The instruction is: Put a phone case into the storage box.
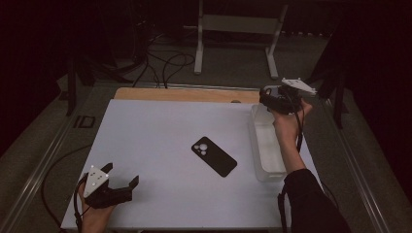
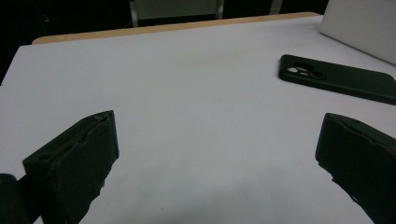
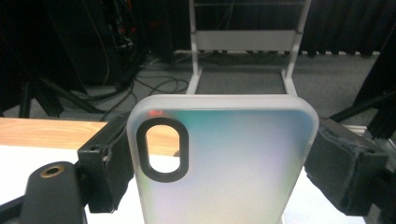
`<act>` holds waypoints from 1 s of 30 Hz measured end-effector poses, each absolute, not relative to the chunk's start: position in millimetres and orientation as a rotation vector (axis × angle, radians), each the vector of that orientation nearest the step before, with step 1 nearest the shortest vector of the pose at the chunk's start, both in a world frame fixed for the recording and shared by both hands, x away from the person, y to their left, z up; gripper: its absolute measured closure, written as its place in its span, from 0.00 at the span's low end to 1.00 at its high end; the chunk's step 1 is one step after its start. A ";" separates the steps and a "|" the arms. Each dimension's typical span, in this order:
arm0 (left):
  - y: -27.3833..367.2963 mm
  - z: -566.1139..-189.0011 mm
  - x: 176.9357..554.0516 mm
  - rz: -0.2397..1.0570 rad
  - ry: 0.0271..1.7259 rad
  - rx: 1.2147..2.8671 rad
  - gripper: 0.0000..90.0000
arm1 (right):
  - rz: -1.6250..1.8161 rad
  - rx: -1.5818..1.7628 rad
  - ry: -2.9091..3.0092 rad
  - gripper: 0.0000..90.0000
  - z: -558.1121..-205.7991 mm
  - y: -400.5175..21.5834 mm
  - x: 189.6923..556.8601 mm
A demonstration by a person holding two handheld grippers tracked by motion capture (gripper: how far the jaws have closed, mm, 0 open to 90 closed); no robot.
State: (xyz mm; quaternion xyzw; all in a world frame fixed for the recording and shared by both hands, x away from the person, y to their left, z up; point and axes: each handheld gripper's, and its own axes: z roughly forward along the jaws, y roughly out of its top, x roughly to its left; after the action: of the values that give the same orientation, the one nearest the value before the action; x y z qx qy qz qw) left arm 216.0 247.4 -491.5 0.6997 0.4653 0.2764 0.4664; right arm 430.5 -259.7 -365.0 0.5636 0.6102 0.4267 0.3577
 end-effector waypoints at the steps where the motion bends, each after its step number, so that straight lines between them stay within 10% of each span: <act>1: 247.4 -491.5 216.0 0.678 1.142 1.717 0.00 | 1.101 1.454 1.575 0.18 -365.0 -259.7 430.5; 30: 252.1 -490.8 212.5 0.678 1.149 1.693 0.00 | 0.876 1.591 1.641 0.18 -420.2 -257.1 470.1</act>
State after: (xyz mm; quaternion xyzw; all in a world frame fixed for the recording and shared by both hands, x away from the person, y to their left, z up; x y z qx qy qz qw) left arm 212.5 252.1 -490.8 0.6919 0.4697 0.2769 0.4732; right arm 470.1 -257.1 -420.2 0.6114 0.6304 0.3366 0.3399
